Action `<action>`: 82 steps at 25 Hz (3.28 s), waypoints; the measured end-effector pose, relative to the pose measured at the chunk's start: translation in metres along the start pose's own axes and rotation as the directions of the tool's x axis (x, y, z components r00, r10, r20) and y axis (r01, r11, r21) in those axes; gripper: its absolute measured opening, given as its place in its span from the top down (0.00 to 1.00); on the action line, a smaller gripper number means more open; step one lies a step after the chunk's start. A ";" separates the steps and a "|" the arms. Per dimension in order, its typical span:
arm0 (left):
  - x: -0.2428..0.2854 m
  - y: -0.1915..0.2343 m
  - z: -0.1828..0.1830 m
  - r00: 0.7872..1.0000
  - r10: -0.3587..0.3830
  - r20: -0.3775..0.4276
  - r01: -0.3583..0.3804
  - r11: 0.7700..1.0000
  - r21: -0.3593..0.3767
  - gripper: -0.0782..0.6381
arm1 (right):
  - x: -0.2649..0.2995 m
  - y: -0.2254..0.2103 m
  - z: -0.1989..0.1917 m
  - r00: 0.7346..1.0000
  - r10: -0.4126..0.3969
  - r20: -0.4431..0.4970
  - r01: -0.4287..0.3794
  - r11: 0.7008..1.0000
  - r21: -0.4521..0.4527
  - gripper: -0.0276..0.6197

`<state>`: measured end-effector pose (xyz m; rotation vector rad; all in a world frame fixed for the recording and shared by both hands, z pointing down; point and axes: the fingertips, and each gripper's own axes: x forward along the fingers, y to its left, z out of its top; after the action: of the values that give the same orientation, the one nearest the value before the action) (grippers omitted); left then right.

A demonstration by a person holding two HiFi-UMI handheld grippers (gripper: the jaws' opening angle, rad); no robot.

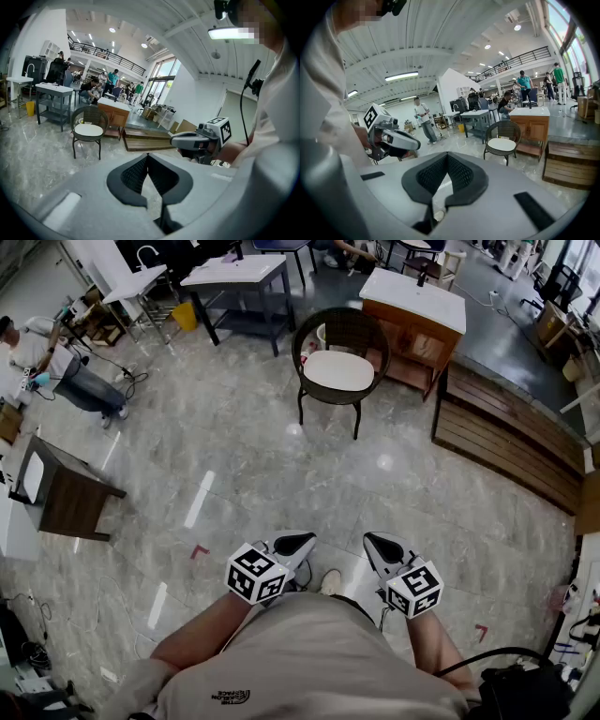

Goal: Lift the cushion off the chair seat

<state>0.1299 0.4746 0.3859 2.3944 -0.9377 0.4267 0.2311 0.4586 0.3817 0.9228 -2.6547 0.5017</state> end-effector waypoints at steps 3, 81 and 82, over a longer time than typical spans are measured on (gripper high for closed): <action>0.008 0.006 0.005 1.000 -0.001 0.007 0.001 1.000 0.011 0.88 | 0.007 -0.008 0.004 1.000 -0.004 0.015 0.004 1.000 -0.003 0.94; 0.349 0.589 0.292 0.939 -0.185 -0.290 0.180 0.983 -0.043 0.88 | 0.720 -0.595 -0.095 0.970 -0.209 -0.123 0.176 0.254 0.951 0.75; 0.355 0.592 0.291 0.938 -0.185 -0.292 0.178 0.983 -0.053 0.88 | 0.724 -0.602 -0.104 0.967 -0.223 -0.128 0.180 0.231 0.956 0.75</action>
<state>-0.0037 -0.2490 0.5264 2.2849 -0.5792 0.6751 0.0850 -0.3316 0.8839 1.5150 -1.9094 2.2154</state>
